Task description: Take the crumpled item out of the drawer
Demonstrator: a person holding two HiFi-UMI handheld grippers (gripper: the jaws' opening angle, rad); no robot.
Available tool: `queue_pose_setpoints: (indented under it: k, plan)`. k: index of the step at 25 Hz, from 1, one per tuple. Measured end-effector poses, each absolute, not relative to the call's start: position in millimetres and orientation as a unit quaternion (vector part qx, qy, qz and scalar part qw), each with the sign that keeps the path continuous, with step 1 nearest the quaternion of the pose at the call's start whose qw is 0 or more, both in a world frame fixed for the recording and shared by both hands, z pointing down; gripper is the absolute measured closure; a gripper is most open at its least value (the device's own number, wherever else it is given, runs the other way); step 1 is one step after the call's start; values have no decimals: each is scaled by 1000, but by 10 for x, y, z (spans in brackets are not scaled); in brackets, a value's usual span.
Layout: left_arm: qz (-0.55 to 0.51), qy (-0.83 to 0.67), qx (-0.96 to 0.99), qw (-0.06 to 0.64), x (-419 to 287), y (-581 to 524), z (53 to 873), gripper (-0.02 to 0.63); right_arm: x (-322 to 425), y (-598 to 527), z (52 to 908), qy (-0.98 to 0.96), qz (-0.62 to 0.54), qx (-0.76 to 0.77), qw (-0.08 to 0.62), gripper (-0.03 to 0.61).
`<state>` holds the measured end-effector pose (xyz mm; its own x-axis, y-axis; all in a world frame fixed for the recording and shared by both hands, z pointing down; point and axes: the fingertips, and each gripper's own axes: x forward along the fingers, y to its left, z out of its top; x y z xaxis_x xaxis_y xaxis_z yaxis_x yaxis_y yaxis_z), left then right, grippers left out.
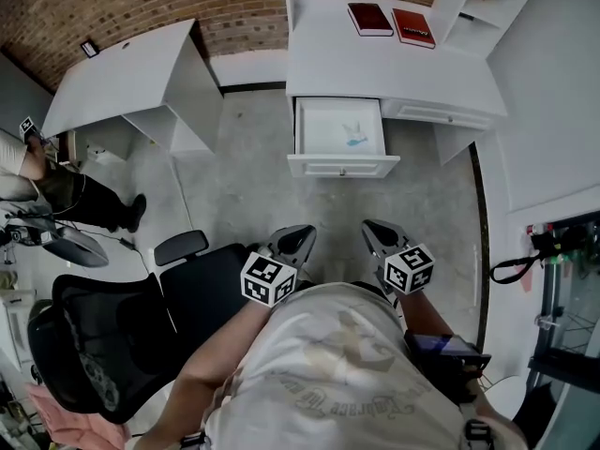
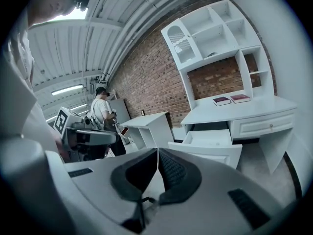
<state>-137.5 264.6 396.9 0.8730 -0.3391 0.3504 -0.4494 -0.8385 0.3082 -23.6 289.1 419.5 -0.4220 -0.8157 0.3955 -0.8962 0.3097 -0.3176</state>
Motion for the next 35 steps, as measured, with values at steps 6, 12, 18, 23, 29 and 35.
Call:
queue_pose_setpoints:
  k: [6,12,18,23,29,35]
  plan:
    - [144,-203,949,196,-1549,2588,4038,586,-340,2828,4273,-791,257,549,82,554]
    - [142,-197,950,197,-1696,2537,4086,586,-495,2808,4321,-783,261,558,83,554]
    - [137,-204,948,200,-1813,2490,4111,586,-570,2745,4348,-782,264,558,89,554]
    - [131,-215,946,204,-1941,2435,4124,586,-684,2612,4292,-791,254,549,94,554]
    - [128,-225,944,206,-2040,2370,4113,586,-753,2527,4305,-793,254,544,101,554]
    - [121,-236,942,203,-2091,2218,4089,586,-722,2357,4279,-794,248,545,101,554]
